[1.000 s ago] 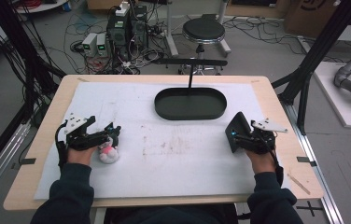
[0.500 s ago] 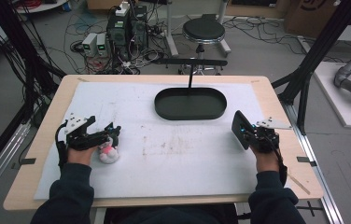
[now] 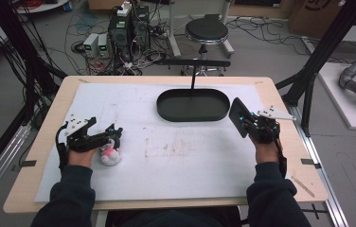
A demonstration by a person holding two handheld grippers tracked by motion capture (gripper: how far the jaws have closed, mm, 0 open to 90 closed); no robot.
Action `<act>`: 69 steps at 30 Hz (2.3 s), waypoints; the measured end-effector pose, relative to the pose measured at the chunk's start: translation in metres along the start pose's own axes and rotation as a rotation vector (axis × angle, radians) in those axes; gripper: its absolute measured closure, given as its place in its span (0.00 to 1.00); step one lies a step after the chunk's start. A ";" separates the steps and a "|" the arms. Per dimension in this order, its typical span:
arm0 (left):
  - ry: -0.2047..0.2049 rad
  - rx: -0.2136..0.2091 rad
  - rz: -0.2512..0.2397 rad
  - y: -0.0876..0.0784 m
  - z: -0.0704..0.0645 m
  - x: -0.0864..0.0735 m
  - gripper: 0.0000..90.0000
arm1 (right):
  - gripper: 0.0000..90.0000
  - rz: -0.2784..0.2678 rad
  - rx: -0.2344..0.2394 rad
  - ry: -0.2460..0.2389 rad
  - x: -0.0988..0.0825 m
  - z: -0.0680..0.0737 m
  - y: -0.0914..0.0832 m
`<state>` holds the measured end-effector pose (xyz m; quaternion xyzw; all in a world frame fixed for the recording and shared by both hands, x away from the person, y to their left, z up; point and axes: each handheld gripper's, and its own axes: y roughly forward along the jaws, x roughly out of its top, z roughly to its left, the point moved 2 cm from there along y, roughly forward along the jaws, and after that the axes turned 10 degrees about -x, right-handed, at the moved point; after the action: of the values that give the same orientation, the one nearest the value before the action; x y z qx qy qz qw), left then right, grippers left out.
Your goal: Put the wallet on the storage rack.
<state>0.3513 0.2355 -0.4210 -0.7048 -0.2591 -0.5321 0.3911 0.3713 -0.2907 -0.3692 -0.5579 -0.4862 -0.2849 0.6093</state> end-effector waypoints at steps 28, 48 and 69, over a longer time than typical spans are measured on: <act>0.005 -0.011 -0.013 0.000 -0.001 0.001 0.22 | 0.87 -0.029 0.021 -0.086 0.045 0.062 0.104; 0.002 -0.016 -0.013 -0.001 0.000 0.000 0.22 | 0.84 0.050 -0.124 -0.100 0.021 0.071 0.158; 0.005 -0.012 -0.011 -0.001 0.000 0.000 0.22 | 0.64 0.019 -0.055 -0.109 0.019 0.098 0.166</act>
<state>0.3507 0.2365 -0.4205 -0.7045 -0.2585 -0.5376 0.3845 0.4991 -0.1573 -0.4281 -0.5939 -0.5053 -0.2614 0.5688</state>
